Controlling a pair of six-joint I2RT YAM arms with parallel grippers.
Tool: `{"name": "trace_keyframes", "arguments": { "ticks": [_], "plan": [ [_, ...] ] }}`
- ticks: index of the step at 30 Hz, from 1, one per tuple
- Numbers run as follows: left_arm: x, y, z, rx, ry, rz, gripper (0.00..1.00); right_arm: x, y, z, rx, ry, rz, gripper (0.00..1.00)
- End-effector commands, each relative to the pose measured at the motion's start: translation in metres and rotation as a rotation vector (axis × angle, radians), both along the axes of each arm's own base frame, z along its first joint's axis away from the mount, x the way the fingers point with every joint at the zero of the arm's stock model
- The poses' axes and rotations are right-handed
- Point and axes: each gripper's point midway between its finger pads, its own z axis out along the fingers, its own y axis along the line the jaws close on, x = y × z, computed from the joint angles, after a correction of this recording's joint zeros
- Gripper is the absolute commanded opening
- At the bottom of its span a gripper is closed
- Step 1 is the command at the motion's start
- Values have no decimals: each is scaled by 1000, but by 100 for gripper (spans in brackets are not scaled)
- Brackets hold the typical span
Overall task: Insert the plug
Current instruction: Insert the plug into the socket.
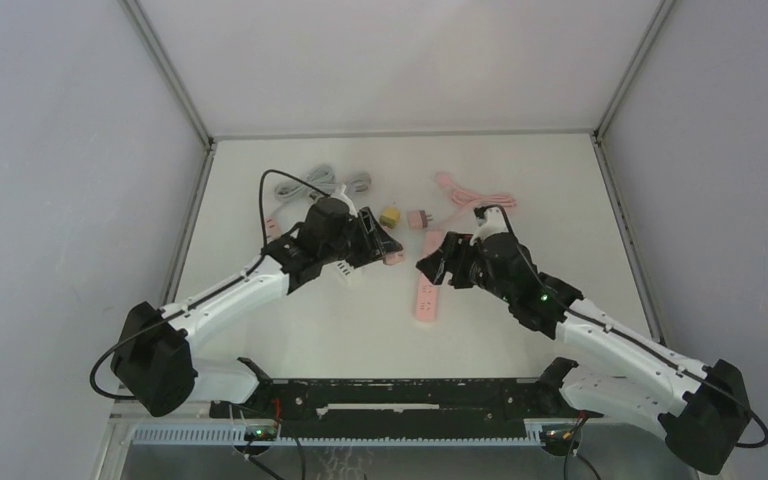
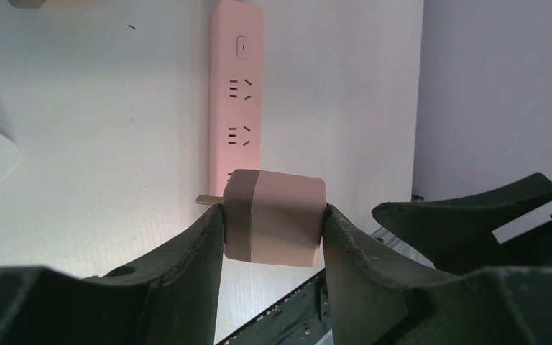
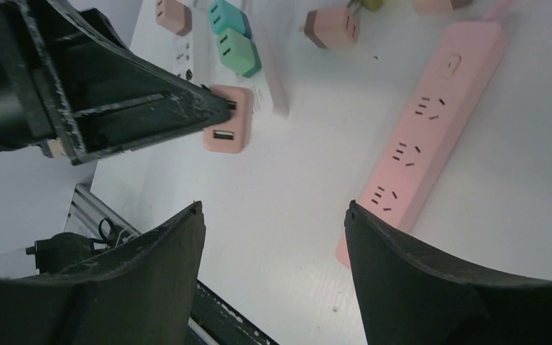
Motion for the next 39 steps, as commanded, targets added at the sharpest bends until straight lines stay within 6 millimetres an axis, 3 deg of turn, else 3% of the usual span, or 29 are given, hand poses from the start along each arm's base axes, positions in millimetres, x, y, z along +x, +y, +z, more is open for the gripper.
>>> {"name": "trace_keyframes", "arguments": {
  "ticks": [1,7,14,32,39],
  "plan": [
    [0,-11,26,-141,-14,39,26,16,9,34,7,-106,-65,79],
    [-5,-17,27,-187,9,48,25,21,32,42,-19,-146,-30,80],
    [-8,-22,29,-240,32,43,24,28,49,31,-76,-175,-17,78],
    [-18,-30,34,-304,60,11,24,47,65,26,-144,-264,-39,59],
    [-22,-33,28,-321,97,5,24,46,71,33,-153,-317,-27,58]
  ]
}}
